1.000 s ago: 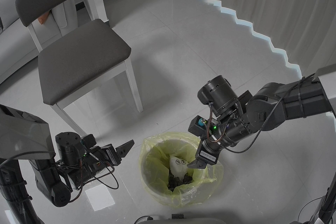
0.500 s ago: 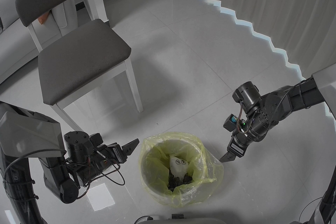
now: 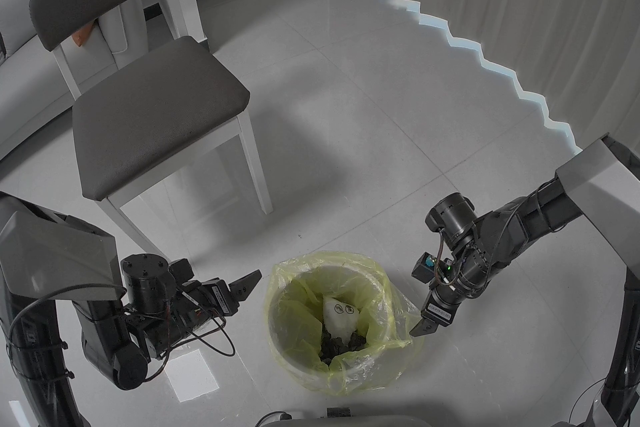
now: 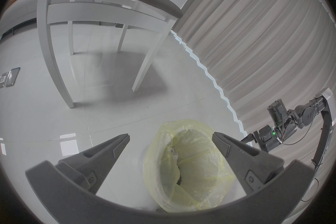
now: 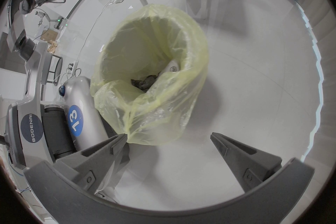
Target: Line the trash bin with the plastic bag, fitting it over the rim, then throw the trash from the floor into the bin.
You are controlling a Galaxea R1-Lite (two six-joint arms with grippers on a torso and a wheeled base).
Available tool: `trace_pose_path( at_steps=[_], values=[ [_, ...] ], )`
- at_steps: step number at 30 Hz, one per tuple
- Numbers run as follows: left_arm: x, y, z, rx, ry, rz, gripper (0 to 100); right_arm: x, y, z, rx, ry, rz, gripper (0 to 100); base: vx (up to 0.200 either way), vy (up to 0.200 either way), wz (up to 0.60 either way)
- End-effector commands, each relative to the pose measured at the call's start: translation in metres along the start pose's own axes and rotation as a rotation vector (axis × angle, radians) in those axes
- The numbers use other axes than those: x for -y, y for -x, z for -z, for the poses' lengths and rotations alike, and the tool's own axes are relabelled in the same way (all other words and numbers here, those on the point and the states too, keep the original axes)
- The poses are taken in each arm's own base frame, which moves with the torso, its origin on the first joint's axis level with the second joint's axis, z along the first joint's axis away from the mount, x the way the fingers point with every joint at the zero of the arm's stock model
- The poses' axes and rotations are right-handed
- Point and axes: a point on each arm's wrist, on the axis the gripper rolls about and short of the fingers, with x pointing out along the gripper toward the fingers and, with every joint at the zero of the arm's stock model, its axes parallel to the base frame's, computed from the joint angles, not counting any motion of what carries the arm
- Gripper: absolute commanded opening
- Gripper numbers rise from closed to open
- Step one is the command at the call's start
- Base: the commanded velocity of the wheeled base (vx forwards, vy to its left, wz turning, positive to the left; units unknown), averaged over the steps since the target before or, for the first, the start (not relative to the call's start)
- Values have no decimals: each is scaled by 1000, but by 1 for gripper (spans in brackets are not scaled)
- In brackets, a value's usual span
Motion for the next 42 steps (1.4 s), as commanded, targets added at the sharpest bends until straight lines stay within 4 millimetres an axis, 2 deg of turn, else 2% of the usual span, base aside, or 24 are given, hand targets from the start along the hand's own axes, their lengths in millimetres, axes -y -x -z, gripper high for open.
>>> trace_pose_path(
  at_steps=[1, 11, 14, 23, 27, 28, 38, 42],
  values=[
    [0, 0, 0, 9, 0, 3, 100, -8, -9, 0, -21, 16, -28, 100, 0, 0, 0],
    [-2, 1, 1, 5, 3, -3, 100, -23, -25, 1, -53, 50, -82, 100, 0, 0, 0],
    [-2, 0, 0, 8, 3, -1, 100, -22, -29, 1, -62, 55, -80, 100, 0, 0, 0],
    [-3, -1, 1, 4, 4, -7, 100, -14, -59, -4, -81, 62, -89, 100, 0, 0, 0],
    [-4, -2, 2, 3, 5, -7, 100, -13, -61, -5, -74, 88, -95, 100, 0, 0, 0],
    [-4, -3, 2, 1, 5, -8, 100, -13, -62, -5, -74, 91, -95, 0, 0, 0, 0],
    [-6, -5, 5, -11, 6, -15, 100, 6, -58, -1, -65, 51, -70, 0, 0, 0, 0],
    [-7, -8, 6, -11, 7, -17, 100, 21, -72, -1, -68, 24, -54, 0, 0, 0, 0]
  ],
)
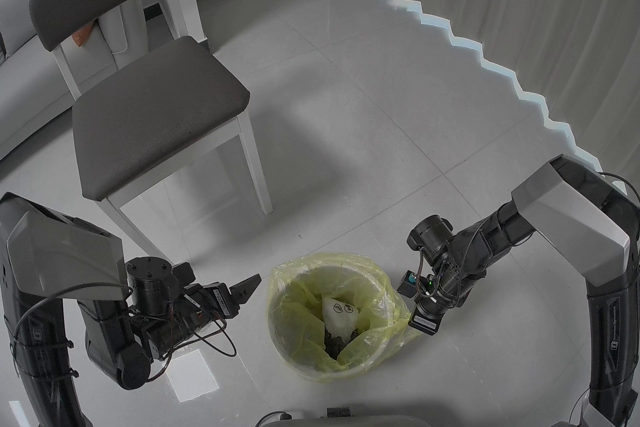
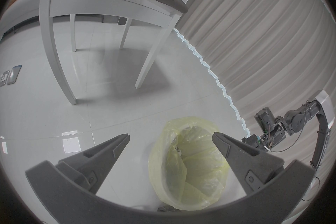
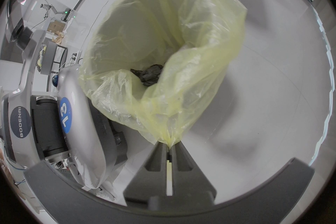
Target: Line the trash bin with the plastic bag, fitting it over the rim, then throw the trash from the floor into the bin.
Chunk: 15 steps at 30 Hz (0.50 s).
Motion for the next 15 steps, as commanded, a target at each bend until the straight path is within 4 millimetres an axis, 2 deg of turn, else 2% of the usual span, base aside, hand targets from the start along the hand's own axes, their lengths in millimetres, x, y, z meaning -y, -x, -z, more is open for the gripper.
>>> trace_pose_path(
  at_steps=[1, 6, 15],
  values=[
    [-1, -3, 0, 11, -1, 4, 100, 17, -15, 0, -2, -29, 13, 0, 0, 0, 0],
    [-1, -4, 0, 14, -1, -1, 100, 32, -28, -7, -13, -42, 10, 0, 0, 0, 0],
    [-3, -7, 4, 1, -2, -8, 100, 40, -33, -22, -80, -37, -39, 0, 0, 0, 0]
  ],
)
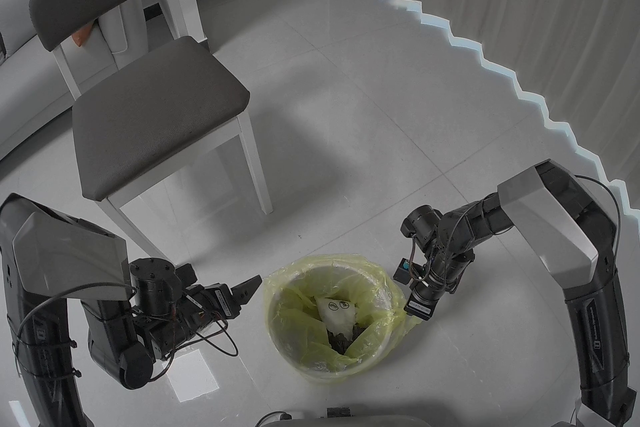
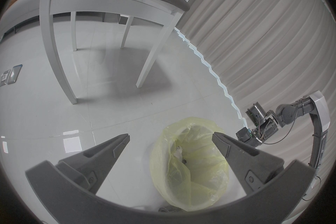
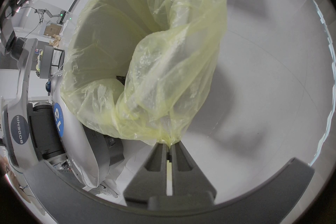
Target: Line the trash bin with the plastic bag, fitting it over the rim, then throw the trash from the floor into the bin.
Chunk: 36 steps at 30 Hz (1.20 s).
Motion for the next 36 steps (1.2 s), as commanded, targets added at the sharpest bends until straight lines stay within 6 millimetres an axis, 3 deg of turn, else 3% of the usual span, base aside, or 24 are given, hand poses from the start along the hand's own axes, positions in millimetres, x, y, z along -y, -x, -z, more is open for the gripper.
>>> trace_pose_path(
  at_steps=[1, 6, 12, 15, 26, 30, 33, 34, 36],
  values=[
    [-1, -2, 2, 3, -1, 2, 100, 5, -19, -11, -32, 9, -22, 0, 0, 0, 0],
    [-1, -3, 3, 1, -1, 0, 100, 7, -19, -22, -52, 21, -39, 0, 0, 0, 0],
    [-2, -3, 2, 4, -1, -3, 100, 15, -4, -36, -6, 26, -6, 0, 0, 0, 0],
    [-1, -3, 4, 0, -4, -5, 100, 18, -26, -25, -76, 11, -4, 0, 0, 0, 0],
    [-2, -1, 4, 3, -2, -23, 100, 17, -60, -1, -216, -25, -96, 0, 0, 0, 0],
    [-3, 0, 4, 4, 1, -27, 100, 14, -50, 0, -233, -28, -129, 0, 0, 0, 0],
    [-3, 0, 4, 4, 1, -27, 100, 16, -21, -9, -159, -28, -130, 0, 0, 0, 0],
    [-3, 0, 4, 1, 1, -27, 100, 16, -15, -11, -146, -27, -126, 100, 0, 0, 0],
    [-3, 0, 4, 1, 1, -27, 100, 16, -11, -13, -133, -24, -120, 100, 0, 0, 0]
  ],
)
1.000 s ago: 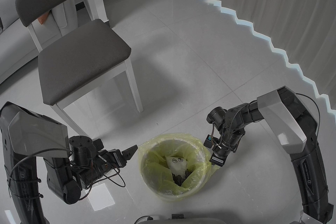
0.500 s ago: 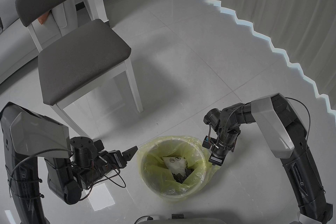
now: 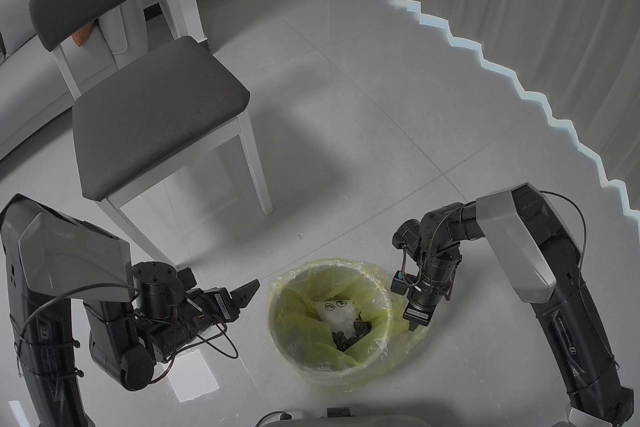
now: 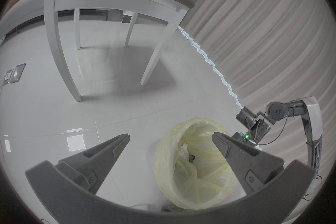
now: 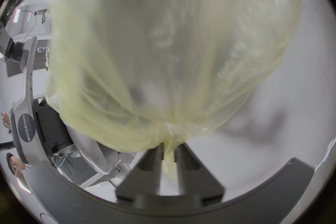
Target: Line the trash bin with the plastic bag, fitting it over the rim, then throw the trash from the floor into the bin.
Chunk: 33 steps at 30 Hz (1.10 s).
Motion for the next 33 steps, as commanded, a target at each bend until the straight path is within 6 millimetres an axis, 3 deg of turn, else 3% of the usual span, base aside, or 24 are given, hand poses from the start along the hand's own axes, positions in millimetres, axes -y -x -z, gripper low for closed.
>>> trace_pose_path(
  at_steps=[1, 10, 13, 17, 27, 33],
  values=[
    [1, 0, -2, 17, 0, 11, 100, -4, 32, -5, 73, 10, 31, 100, 0, 0, 0],
    [-1, 0, -4, 22, 4, 4, 100, -15, 74, -10, 148, 31, 83, 100, 0, 0, 0],
    [-3, -2, -4, 26, 7, 2, 100, -17, 114, -7, 228, 32, 141, 100, 0, 0, 0],
    [-10, -3, -6, 28, 17, -13, 100, -9, 153, -3, 378, 22, 254, 100, 0, 0, 0],
    [-8, -1, -4, 19, 19, -11, 100, -9, 106, 5, 377, 8, 253, 100, 0, 0, 0],
    [-7, 1, -5, 22, 18, -10, 100, 4, 72, -6, 393, 3, 266, 100, 0, 0, 0]
  ],
)
